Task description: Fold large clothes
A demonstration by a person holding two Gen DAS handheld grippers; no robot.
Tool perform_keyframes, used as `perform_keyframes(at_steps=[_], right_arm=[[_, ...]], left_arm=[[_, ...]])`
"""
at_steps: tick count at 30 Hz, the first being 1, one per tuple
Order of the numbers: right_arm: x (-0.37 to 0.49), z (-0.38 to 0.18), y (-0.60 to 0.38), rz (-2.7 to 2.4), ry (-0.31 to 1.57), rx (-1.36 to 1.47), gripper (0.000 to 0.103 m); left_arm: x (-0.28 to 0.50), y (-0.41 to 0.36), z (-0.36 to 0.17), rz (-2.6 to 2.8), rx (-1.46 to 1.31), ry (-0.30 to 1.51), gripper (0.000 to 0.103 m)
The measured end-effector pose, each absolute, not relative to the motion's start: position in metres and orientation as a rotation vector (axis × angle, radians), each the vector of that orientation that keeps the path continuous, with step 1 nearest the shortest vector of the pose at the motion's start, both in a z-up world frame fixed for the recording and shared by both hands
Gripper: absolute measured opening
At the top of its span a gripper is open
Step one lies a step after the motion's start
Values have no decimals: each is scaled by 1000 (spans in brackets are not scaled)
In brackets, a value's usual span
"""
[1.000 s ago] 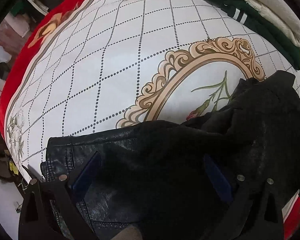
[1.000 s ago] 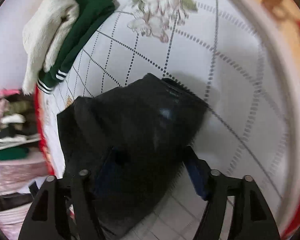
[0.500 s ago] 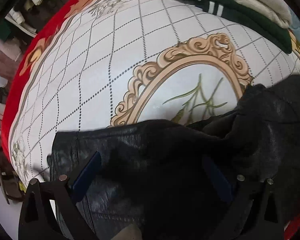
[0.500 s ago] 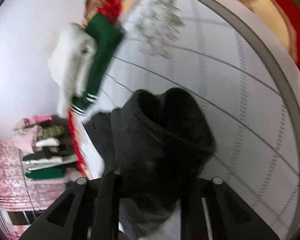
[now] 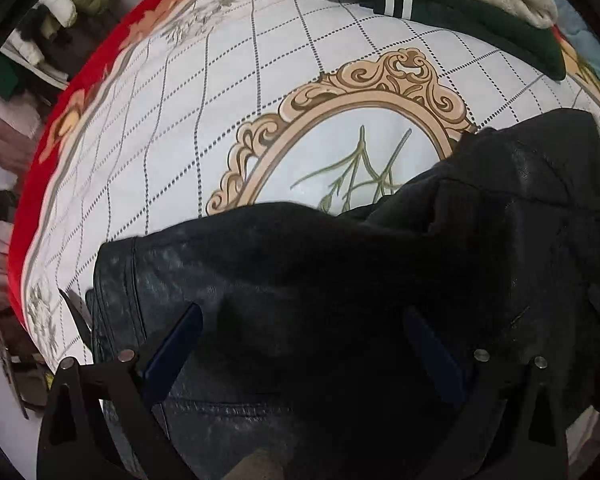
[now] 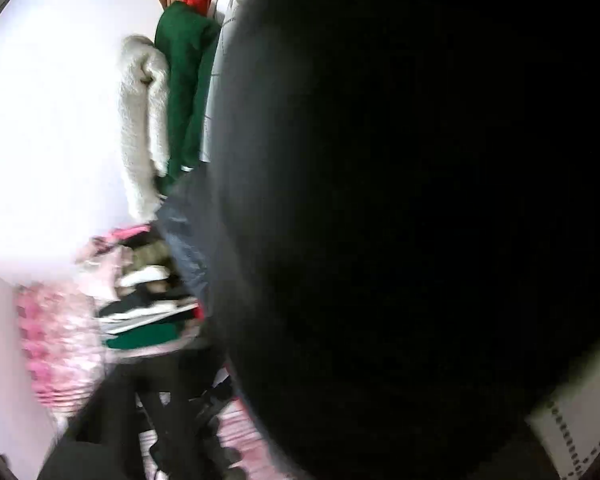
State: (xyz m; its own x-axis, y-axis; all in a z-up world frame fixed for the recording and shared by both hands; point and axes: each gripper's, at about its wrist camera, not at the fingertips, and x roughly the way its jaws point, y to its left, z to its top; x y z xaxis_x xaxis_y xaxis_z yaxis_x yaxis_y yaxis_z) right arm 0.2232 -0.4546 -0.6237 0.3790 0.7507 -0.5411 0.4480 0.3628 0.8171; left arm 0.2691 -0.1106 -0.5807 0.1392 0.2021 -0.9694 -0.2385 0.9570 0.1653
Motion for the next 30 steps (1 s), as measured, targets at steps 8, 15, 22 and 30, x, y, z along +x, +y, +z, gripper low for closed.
perform_keyframes(at_steps=[8, 15, 22, 30], right_arm=[[240, -535, -418, 311, 1161, 995, 16], [257, -469, -345, 369, 1154, 645, 17], [253, -417, -248, 405, 1126, 189, 16], [173, -384, -84, 521, 930, -449, 16]], left_arm=[[272, -107, -589, 293, -94, 1370, 103], [271, -82, -598, 239, -228, 1348, 103], [263, -32, -594, 160, -395, 1362, 103], [137, 121, -523, 443, -629, 1230, 103]])
